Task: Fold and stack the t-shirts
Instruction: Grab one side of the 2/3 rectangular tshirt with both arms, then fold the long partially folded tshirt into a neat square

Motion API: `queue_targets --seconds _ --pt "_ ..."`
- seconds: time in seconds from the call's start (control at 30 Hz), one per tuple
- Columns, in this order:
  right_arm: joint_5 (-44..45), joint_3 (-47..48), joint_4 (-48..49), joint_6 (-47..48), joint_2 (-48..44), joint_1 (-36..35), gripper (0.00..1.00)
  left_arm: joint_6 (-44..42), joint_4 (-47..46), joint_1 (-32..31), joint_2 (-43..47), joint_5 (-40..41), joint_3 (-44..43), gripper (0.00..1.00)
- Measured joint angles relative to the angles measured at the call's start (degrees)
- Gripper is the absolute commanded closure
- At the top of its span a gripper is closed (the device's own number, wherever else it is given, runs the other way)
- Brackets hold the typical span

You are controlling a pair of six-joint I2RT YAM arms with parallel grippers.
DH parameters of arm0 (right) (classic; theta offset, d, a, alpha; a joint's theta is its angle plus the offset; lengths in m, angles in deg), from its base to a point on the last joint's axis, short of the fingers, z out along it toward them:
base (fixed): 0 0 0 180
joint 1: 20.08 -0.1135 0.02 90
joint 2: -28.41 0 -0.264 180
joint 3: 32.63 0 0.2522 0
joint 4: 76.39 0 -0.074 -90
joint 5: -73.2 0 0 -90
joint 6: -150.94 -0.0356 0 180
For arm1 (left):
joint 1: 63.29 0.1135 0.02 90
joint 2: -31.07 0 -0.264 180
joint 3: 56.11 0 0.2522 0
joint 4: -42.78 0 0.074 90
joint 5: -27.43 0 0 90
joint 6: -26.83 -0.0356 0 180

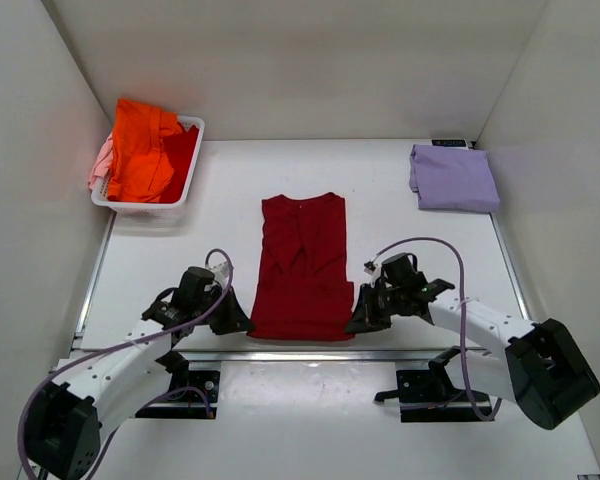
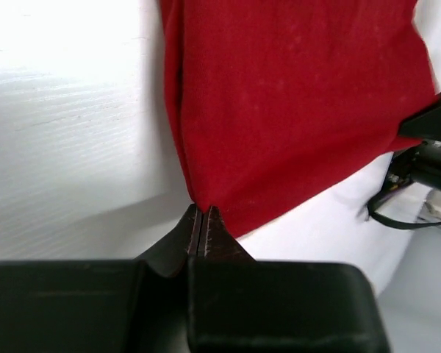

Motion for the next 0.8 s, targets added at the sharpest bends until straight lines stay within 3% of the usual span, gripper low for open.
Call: queue_targets --seconds 0.13,0.33,0.37,0.4,0.43,0.47,0.57,0.6,0.73,0.8 --pt "-2.32 9.68 -5.84 4.31 5.38 6.56 1.00 -0.68 1.97 2.86 -9.70 -1.49 -8.92 1.00" --pt "-4.02 38.49 -12.09 13.09 25.33 16.24 1.00 -5.27 -0.39 10.73 -34.91 -2.67 -38.34 1.00" --pt "-3.93 44.19 -12.68 14.51 29.75 17.38 0.95 -6.05 -1.42 11.69 -39.74 -2.43 -43.78 0.94" --pt "-3.76 49.88 -13.90 15.43 33.94 18.34 0.78 -6.71 -1.92 12.52 -44.74 -2.23 -49.29 0.61" --pt "-3.50 56.59 -14.56 16.31 38.95 19.39 0.70 -7.52 -3.28 13.42 -50.03 -2.01 -55.12 0.41" --pt "-2.86 62.62 -14.36 17.27 43.74 20.28 0.60 -7.76 -4.61 14.12 -54.88 -1.77 -60.08 0.41" --pt "-0.68 76.24 -14.69 18.75 55.10 22.86 0.49 -6.47 -8.81 16.50 -66.31 -2.34 -69.44 0.28" --pt "-0.07 78.34 -14.97 18.99 57.33 23.50 0.44 -5.79 -9.68 17.11 -69.09 -3.08 -70.93 0.28" --pt "2.67 76.00 -15.15 19.74 59.41 25.29 0.29 -4.37 -10.99 18.67 -72.57 -4.33 -69.16 0.25" --pt "3.85 70.97 -14.14 20.57 57.94 25.00 0.29 -3.89 -12.70 18.47 -70.10 -4.90 -64.04 0.25"
